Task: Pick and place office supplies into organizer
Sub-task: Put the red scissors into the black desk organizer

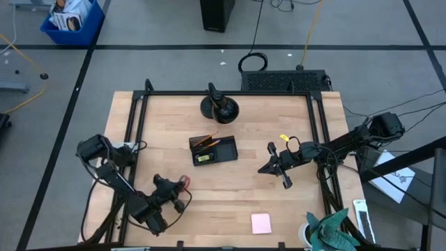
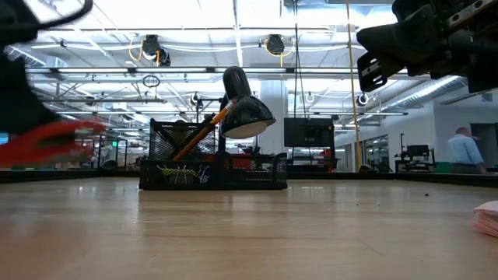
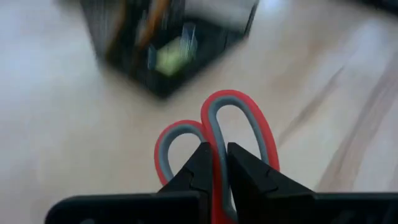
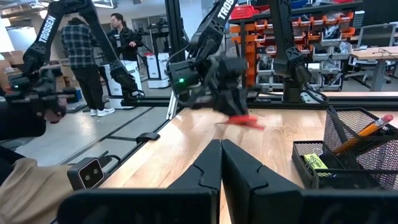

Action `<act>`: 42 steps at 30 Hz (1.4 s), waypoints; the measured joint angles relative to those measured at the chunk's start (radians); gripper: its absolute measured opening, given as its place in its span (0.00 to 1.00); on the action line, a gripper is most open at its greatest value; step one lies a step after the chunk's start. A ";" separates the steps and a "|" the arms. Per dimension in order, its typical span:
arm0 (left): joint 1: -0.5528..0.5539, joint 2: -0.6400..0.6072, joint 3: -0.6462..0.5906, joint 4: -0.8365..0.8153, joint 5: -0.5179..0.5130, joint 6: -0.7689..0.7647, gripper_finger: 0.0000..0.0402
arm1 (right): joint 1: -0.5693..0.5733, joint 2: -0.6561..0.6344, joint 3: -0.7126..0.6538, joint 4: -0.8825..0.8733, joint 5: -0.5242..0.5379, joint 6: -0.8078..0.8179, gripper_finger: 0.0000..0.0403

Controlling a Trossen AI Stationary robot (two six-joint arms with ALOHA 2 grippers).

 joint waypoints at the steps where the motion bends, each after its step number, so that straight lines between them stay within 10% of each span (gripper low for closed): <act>1: 0.006 -0.009 0.000 0.000 -0.054 0.032 0.09 | 0.000 0.000 0.000 0.000 0.000 0.000 0.01; 8: 0.056 -0.170 0.002 -0.011 -0.392 0.330 0.08 | 0.000 0.000 0.000 0.004 0.001 0.000 0.01; 15: 0.184 -0.450 0.003 0.055 -0.346 0.754 0.08 | 0.000 0.000 0.000 0.030 0.001 -0.025 0.01; 23: 0.448 -0.621 -0.011 0.792 0.297 1.833 0.09 | 0.000 0.000 0.000 0.055 0.001 -0.049 0.01; 27: 0.561 -0.630 -0.011 1.054 0.548 2.133 0.09 | 0.000 0.000 0.000 0.066 0.000 -0.049 0.01; 36: 0.928 -0.543 -0.025 1.130 1.045 2.102 0.09 | 0.000 0.000 0.000 0.060 -0.006 -0.029 0.01; 42: 1.112 -0.440 -0.131 1.488 1.285 2.058 0.09 | 0.000 0.000 0.000 0.060 -0.007 -0.029 0.01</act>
